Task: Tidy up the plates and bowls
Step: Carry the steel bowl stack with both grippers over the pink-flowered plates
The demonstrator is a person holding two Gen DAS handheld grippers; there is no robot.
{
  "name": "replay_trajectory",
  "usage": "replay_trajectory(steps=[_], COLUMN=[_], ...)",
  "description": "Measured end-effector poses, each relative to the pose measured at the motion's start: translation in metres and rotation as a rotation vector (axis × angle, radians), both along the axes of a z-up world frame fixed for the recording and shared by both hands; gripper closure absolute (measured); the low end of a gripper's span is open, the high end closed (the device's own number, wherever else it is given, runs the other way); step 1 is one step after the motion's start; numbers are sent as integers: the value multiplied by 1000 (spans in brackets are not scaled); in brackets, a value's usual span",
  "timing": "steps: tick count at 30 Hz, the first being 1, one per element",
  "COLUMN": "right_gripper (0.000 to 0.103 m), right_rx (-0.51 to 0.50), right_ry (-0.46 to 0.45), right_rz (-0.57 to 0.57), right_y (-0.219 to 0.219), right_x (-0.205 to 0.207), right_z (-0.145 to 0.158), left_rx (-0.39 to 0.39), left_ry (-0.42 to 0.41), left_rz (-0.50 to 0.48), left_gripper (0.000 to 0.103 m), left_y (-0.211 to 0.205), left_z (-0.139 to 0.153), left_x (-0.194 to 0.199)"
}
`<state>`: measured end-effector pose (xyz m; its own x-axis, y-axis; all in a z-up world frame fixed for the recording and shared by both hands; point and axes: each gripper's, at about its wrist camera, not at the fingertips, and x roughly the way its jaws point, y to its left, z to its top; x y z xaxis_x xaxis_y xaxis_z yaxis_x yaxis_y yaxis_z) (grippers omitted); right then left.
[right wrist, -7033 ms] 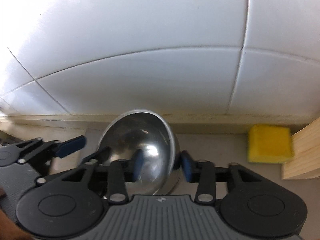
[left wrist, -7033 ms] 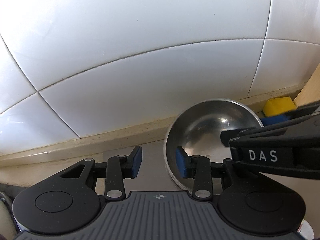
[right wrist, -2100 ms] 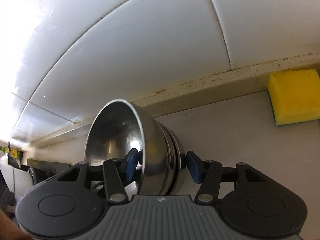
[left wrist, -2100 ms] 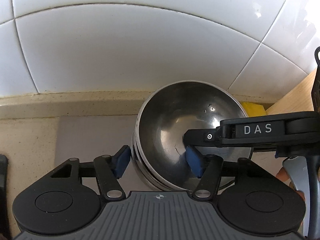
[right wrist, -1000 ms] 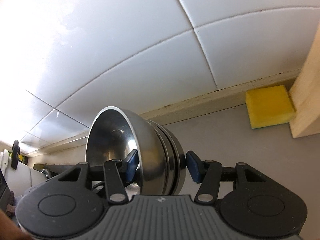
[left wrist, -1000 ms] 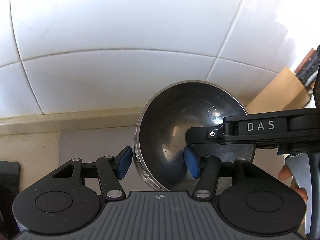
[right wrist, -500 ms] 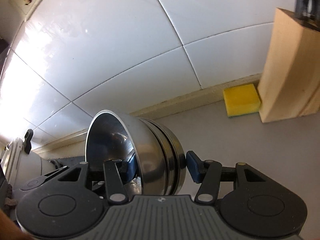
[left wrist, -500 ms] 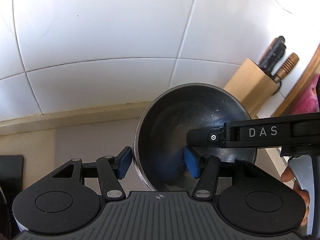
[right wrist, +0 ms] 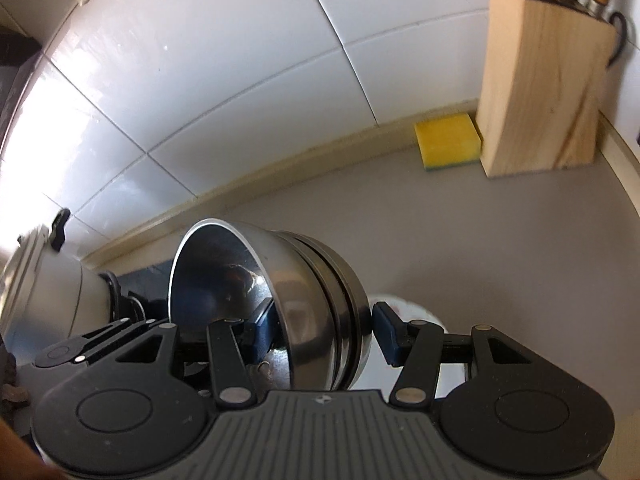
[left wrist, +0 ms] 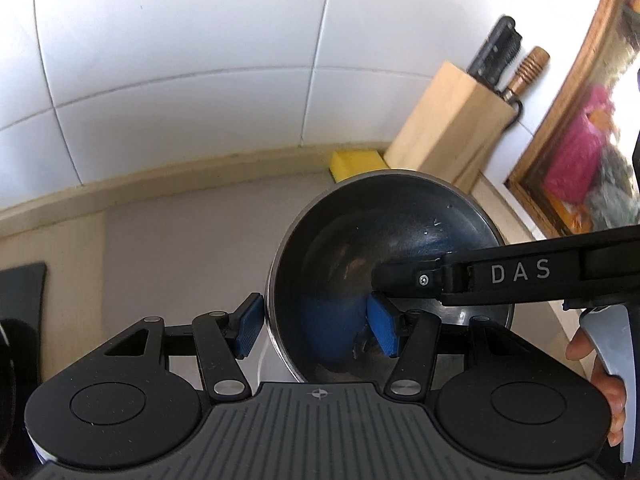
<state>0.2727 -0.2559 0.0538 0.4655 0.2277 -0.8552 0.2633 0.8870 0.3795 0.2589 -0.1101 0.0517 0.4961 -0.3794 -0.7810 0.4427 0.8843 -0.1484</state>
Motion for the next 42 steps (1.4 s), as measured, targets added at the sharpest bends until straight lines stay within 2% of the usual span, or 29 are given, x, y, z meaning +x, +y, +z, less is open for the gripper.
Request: replay_trajectory(steps=[10,16,21,29,35,39,42], right_gripper=[67,67,67,70,73,73,72], right_rx=[-10,-15,-15,-12,4,-5,30], right_ry=[60,112,141,139,105,95,108], right_rz=[-27,-33,-40,-59,-85,-79,-90], right_y=[10,13,11,4,-6,-6,-12], right_x=[-35,-42,-45,-44,-37,-29,-23], right_z=[-8,-21,-31,-32,-35,-39,-44], left_rx=[41,58,68,75,47,68,61], left_ry=[36,83,86,63,73,59,69], left_rz=[-49,-65,-71,-75,-35,-17,-6], left_gripper=[48,48,48,47,50,48,48], left_y=[0,-2,-8,-16,-17,-24,-25], left_z=[-22,-39,-46,-43,-45,-49,-47], left_x=[-24,-25,-23,-17,-4,1,6])
